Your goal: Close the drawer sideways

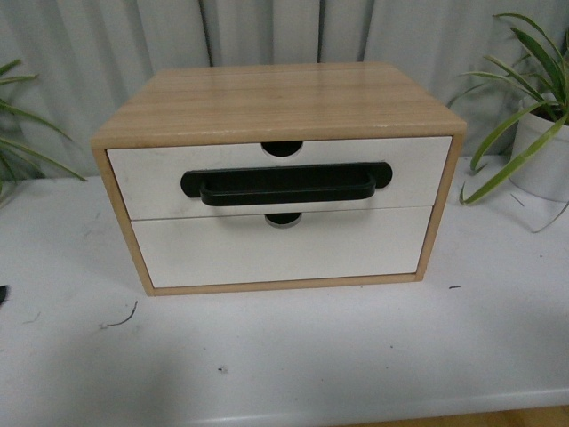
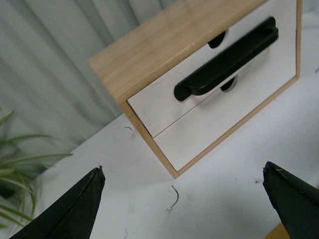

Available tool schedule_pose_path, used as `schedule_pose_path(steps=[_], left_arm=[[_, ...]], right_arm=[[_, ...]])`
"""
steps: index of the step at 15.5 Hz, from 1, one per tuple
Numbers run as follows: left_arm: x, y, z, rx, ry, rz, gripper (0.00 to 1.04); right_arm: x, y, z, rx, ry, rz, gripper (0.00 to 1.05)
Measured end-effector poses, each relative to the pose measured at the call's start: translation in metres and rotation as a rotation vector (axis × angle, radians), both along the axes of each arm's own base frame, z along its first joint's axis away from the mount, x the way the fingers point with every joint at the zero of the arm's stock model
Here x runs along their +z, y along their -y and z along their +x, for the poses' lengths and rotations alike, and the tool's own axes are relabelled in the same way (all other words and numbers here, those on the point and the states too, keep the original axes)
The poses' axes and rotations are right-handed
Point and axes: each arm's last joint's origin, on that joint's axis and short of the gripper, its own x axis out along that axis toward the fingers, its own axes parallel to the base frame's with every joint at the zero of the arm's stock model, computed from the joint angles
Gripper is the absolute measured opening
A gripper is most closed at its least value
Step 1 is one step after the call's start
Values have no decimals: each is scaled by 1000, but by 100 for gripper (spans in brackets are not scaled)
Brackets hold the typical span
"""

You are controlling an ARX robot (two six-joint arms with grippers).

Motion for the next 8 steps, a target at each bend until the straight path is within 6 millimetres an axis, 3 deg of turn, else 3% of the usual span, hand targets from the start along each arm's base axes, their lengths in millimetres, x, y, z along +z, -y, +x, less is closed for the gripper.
schedule_pose_path(steps=[2,4,5,7,8], left_arm=[[-4,-13,-22,98,-8,-167,98],[-7,-17,-30,140,-13,-242,98],[-12,-23,-42,204,-4,-372,98],[-12,-22,-42,193,-10,-408,98],[-11,-20,-42,243,58,-409,90]], right_arm=[[-5,4,-26,-92,32,61,98],[-6,6,-34,-123,49,103,98],[-3,12,-44,-197,112,234,98],[-4,12,-44,-209,95,257,98],[-3,12,-44,-224,143,282,95]])
